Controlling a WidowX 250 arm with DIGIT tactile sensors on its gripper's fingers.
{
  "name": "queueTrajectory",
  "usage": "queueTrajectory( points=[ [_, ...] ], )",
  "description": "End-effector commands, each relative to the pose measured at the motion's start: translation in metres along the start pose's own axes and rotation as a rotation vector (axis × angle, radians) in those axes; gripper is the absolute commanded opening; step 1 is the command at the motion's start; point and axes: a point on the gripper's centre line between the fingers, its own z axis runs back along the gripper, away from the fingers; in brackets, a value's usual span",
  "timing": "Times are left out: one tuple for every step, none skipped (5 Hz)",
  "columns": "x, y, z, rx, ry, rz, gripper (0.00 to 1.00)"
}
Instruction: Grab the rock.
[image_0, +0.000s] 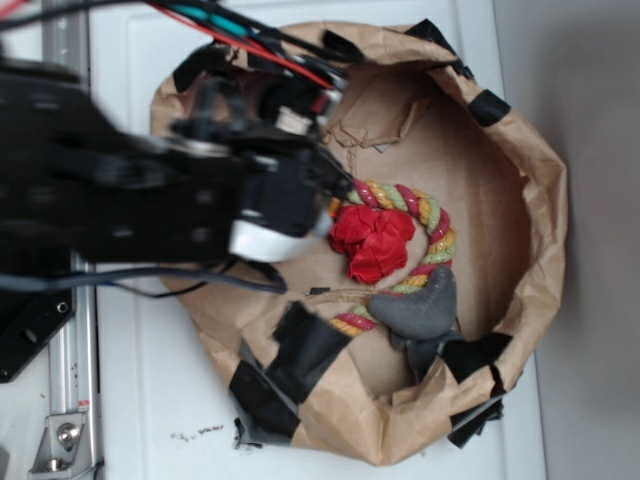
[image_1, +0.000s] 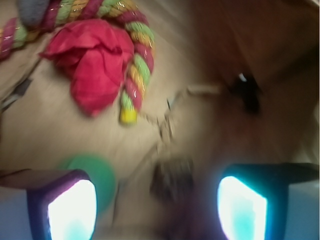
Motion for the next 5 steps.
queueTrajectory(
  points=[
    [0.019,0.020,0.018,-0.111,-0.082,-0.004,1.00],
    [0.004,0.019,0.010,-0.132,-0.053,-0.043,1.00],
    [-0.013,0.024,0.017,-0.145,-0.081,-0.077,1.00],
    [-0.027,0.034,0.024,-0.144,-0.098,-0.106,1.00],
    [-0.029,0.034,0.022,-0.145,-0.095,-0.128,1.00]
  ],
)
